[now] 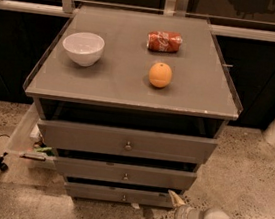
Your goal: Open bottom drawer
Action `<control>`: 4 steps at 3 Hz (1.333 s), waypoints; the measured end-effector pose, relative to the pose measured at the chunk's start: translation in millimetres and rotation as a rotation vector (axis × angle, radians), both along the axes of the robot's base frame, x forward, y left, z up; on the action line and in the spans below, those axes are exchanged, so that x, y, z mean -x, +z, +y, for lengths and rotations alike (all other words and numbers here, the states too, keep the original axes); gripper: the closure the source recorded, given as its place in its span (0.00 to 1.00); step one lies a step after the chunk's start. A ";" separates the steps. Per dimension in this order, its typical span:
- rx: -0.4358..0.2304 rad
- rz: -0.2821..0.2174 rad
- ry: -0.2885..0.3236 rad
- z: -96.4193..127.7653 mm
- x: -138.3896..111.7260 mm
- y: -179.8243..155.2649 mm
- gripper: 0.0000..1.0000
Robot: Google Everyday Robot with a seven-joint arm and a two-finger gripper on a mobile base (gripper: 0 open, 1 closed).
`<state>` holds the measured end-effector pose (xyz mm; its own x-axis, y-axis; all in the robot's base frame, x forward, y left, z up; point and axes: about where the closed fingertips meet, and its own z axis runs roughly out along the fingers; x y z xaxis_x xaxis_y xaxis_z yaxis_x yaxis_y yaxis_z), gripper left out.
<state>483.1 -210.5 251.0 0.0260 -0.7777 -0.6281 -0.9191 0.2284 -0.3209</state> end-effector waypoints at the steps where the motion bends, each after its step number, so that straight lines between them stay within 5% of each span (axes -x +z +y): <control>1: -0.023 0.032 0.011 1.8 -5.4 -14.1 0.00; 4: -0.164 0.030 0.112 42.3 -34.1 -23.9 0.00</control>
Offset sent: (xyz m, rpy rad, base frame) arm 0.0305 0.0171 -0.0289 0.1569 0.0570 0.0703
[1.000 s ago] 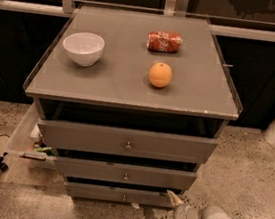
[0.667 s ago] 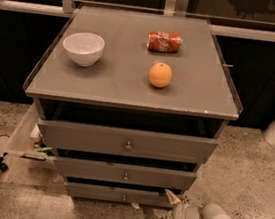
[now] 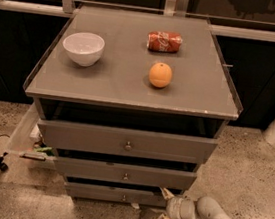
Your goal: Open bottom drawer
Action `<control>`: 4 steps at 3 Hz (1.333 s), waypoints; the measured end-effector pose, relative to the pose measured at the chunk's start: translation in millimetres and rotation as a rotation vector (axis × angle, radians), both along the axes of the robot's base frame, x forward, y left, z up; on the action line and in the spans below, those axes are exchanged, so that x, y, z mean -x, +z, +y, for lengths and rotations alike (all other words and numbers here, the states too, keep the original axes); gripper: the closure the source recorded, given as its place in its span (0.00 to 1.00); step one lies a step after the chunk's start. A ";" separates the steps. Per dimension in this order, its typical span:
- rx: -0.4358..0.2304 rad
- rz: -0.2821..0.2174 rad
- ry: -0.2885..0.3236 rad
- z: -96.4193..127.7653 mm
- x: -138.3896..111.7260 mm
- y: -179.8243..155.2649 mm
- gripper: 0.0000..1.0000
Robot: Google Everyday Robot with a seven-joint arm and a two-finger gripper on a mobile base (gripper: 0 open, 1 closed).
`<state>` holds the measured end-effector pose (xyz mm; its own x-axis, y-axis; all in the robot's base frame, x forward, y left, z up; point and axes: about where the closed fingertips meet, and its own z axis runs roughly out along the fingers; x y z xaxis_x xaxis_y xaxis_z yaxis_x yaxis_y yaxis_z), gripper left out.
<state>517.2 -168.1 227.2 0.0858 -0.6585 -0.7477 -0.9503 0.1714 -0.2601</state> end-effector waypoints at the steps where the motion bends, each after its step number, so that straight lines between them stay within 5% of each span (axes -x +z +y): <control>1: -0.009 -0.016 0.017 10.4 -9.5 -1.4 0.00; 4: 0.080 -0.064 -0.043 -13.3 -32.2 -31.1 0.00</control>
Offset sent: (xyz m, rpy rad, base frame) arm 0.0333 0.0072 -0.0084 -0.0362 -0.0660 0.0011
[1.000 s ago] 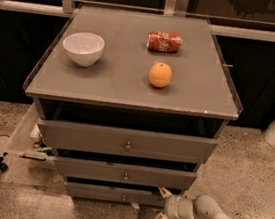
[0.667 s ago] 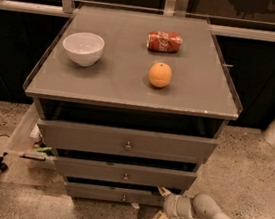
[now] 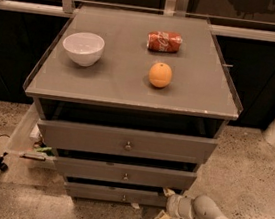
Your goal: Open bottom drawer
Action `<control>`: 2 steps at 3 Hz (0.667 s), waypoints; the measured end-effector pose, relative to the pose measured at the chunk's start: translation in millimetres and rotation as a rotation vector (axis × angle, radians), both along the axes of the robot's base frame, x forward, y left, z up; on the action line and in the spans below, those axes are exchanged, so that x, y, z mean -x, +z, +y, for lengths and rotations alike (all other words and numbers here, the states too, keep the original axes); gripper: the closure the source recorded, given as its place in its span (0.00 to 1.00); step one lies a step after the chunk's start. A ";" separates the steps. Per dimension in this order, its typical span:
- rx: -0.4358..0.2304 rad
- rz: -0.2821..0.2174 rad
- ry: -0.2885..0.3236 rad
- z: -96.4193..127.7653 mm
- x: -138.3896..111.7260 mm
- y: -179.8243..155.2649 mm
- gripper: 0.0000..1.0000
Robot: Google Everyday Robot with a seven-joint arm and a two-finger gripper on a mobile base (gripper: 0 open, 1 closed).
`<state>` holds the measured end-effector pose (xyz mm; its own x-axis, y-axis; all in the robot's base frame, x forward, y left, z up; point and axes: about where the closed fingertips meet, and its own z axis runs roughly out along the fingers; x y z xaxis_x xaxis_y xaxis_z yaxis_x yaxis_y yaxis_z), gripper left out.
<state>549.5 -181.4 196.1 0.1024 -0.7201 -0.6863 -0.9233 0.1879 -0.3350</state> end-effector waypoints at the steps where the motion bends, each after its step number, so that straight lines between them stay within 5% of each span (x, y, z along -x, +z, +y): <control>1: 0.009 -0.005 -0.034 -15.7 -3.3 -11.9 0.00; 2: 0.012 -0.005 -0.043 -16.1 -21.7 -33.6 0.00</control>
Offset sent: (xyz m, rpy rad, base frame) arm 0.0047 -0.0350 -0.0290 -0.0137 -0.0027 -0.0770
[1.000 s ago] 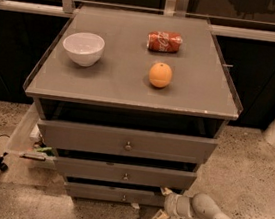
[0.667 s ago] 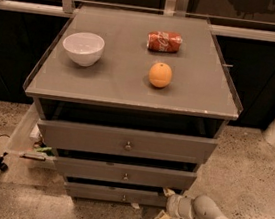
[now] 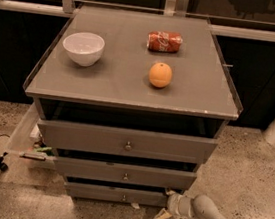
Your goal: Open bottom drawer
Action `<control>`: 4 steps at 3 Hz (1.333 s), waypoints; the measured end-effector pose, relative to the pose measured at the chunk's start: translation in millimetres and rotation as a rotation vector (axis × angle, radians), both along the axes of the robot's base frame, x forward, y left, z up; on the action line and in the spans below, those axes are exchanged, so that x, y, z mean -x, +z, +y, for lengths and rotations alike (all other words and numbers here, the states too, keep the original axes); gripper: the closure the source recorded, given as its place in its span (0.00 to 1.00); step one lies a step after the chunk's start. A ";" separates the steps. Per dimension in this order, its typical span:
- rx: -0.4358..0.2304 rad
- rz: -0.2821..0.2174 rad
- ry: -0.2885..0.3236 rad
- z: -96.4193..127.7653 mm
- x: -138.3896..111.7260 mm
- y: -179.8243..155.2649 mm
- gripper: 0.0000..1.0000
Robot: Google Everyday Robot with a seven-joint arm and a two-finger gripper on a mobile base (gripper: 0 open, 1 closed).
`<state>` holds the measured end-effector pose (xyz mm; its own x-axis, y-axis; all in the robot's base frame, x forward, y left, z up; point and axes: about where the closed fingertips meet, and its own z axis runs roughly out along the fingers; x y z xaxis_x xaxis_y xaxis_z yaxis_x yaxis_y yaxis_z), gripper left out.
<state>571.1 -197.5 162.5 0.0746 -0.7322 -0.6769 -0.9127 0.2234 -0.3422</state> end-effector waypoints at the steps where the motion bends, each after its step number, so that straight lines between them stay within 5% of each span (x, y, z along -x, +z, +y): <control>1: 0.000 0.000 0.000 0.2 -0.3 -0.2 0.00; 2: 0.000 0.000 0.001 0.3 -0.4 0.0 0.19; 4: -0.030 -0.071 0.088 16.9 7.7 51.1 0.66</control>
Offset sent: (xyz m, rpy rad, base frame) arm 0.0003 0.0002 -0.0002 -0.0001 0.0000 0.0003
